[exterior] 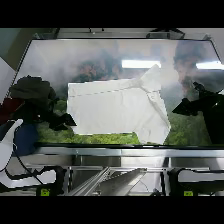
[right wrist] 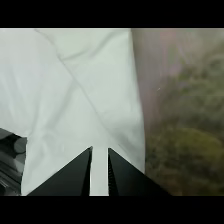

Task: Fold the shirts.

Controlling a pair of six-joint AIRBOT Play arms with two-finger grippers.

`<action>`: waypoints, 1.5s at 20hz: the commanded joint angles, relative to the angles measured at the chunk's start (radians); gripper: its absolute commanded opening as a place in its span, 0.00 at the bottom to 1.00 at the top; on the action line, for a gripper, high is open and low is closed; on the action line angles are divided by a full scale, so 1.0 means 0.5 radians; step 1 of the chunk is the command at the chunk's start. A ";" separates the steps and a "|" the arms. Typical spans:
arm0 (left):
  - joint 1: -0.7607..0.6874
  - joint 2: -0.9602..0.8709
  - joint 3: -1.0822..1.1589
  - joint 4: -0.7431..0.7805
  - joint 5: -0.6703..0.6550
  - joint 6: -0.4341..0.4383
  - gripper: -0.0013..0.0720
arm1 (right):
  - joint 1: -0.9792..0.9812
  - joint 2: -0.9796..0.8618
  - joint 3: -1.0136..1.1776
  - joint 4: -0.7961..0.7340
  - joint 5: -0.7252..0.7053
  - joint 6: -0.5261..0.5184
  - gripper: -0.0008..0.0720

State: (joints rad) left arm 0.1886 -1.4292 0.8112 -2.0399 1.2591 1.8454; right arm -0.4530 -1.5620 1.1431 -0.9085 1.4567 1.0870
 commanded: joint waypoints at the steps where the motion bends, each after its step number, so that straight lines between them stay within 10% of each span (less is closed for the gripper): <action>1: -0.147 0.000 -0.030 -0.146 -0.166 0.083 0.60 | 0.002 0.002 -0.126 -0.014 -0.042 -0.060 0.21; 3: -0.211 0.000 0.021 -0.320 -0.172 0.155 0.12 | 0.002 -0.008 -0.128 -0.014 -0.082 -0.060 0.45; 4: -0.246 0.000 0.052 -0.314 -0.172 0.170 0.04 | 0.004 -0.018 -0.129 -0.015 -0.103 -0.058 0.46; 14: -0.267 -0.002 0.098 -0.301 -0.079 0.170 0.04 | 0.267 -0.241 -0.136 -0.204 -0.198 -0.063 0.64; 17: -0.266 0.000 0.099 -0.304 -0.076 0.185 0.04 | 0.348 -0.268 -0.136 -0.182 -0.195 -0.064 0.15; 19: -0.234 0.002 0.154 -0.314 0.036 0.224 0.04 | 0.385 -0.221 -0.131 -0.100 -0.152 -0.111 0.04; 30: 0.504 0.900 1.363 -1.688 0.533 0.452 0.04 | 0.000 1.319 0.585 1.720 -0.023 -0.463 0.05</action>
State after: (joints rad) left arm 0.3447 -1.1057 1.2999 -2.6461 1.5204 2.0453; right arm -0.3813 -1.1126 1.3125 -0.3576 1.4960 0.9241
